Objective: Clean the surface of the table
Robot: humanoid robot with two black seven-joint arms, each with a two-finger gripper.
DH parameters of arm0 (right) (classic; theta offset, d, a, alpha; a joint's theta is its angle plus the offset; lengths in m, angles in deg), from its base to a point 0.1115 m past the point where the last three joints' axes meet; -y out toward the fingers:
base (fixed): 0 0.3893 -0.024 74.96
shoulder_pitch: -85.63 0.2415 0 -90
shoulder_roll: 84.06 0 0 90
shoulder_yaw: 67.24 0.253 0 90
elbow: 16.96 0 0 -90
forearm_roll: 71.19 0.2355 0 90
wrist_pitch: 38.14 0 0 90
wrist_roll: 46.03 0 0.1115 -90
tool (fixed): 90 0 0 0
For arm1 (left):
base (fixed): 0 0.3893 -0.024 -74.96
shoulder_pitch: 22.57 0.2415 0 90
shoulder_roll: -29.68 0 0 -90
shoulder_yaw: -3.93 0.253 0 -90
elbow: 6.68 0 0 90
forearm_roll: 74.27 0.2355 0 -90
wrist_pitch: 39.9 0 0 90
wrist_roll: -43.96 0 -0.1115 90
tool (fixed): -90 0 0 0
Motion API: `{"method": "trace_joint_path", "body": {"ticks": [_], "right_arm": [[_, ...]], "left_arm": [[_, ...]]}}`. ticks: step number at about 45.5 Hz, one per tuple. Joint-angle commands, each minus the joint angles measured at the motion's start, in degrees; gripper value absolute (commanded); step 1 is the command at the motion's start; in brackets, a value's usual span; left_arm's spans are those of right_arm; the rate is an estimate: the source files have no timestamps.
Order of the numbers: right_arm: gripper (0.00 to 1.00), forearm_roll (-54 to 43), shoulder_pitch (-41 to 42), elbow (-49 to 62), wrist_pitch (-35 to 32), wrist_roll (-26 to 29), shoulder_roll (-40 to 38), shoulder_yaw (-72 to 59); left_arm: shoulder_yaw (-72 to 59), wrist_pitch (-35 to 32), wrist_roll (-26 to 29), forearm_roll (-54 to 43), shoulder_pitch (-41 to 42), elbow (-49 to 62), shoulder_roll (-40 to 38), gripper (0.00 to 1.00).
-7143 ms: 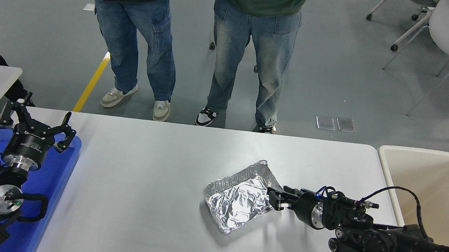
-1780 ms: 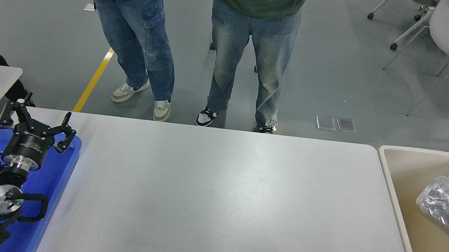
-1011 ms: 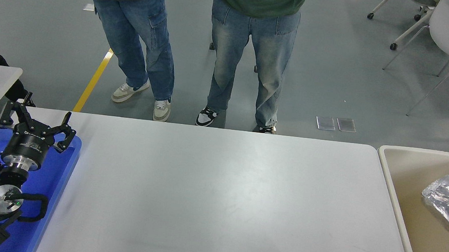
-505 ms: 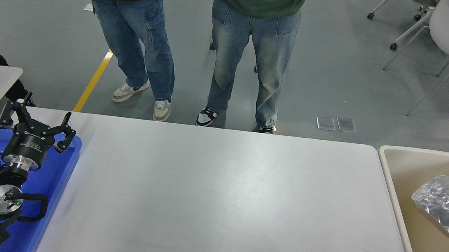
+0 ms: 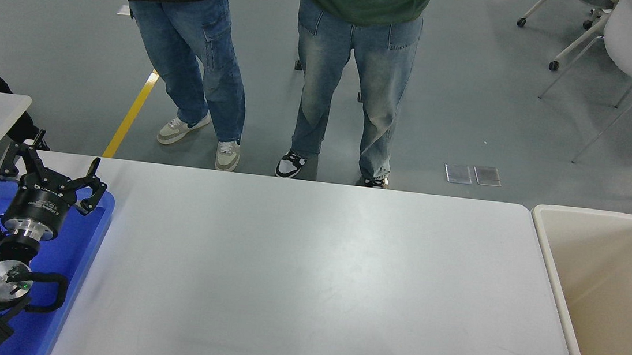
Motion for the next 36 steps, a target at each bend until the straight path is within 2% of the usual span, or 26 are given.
{"method": "trace_joint_path", "body": {"ticks": [1, 10, 18, 28, 36], "right_arm": [[0.99, -0.02, 0.01, -0.03, -0.10, -0.04, -0.57, -0.01], [0.99, 0.07, 2.11, -0.47, -0.10, 0.05, -0.91, 1.39], [0.99, 0.16, 4.84, -3.71, -0.19, 0.05, -5.22, 8.68], [0.99, 0.07, 5.55, -19.17, -0.54, -0.22, -14.36, 22.64], [0.99, 0.07, 5.02, -29.73, -1.33, -0.66, -15.95, 39.51]], "left_arm": [[0.01, 0.00, -0.07, 0.00, 0.00, 0.00, 0.01, 1.00], [0.01, 0.00, -0.07, -0.09, 0.00, 0.00, 0.01, 1.00], [0.01, 0.00, 0.02, -0.09, 0.00, 0.00, -0.08, 1.00], [0.01, 0.00, -0.07, 0.00, 0.00, 0.00, -0.08, 1.00], [0.01, 0.00, 0.02, 0.00, 0.00, 0.00, 0.01, 1.00]]}}
